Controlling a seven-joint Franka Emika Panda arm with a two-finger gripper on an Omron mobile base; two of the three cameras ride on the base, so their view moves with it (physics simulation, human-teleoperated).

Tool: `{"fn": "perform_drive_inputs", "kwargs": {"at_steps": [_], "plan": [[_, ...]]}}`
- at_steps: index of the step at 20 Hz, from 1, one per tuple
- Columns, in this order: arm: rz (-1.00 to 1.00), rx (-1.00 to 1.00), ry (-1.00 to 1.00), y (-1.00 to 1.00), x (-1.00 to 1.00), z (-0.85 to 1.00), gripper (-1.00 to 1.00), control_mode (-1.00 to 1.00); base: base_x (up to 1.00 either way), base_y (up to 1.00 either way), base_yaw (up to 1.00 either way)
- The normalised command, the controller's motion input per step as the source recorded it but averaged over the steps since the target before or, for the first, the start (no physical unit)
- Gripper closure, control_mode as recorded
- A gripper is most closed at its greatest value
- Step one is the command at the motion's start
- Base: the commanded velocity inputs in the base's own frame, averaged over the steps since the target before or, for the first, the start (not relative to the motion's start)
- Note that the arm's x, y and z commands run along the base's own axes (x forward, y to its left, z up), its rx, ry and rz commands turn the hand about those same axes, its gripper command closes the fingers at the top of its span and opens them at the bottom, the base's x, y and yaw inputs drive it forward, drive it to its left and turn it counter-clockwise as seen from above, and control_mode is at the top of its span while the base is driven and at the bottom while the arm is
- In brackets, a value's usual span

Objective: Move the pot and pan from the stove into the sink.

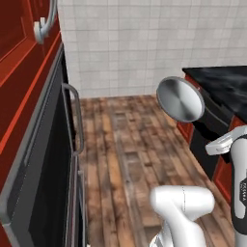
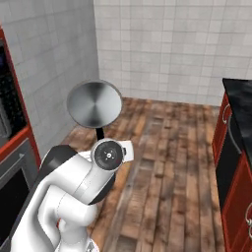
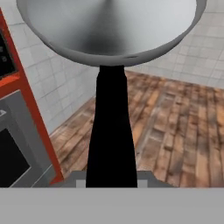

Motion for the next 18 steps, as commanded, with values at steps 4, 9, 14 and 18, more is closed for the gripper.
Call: {"fn": "perform_drive_inputs", "kwargs": {"at_steps": [4, 9, 14, 18], "plan": [[0.00, 0.00, 0.00, 0.00, 0.00, 0.00, 1.00, 1.00, 0.78, 0.13, -0.04], [0.00, 0.00, 0.00, 0.00, 0.00, 0.00, 1.00, 1.00, 0.79, 0.17, -0.04], [0.00, 0.00, 0.00, 0.00, 0.00, 0.00, 1.00, 1.00, 0.40, 0.10, -0.03], [0.00, 0.00, 0.00, 0.00, 0.00, 0.00, 1.00, 1.00, 0.00, -0.03, -0.05]]}}
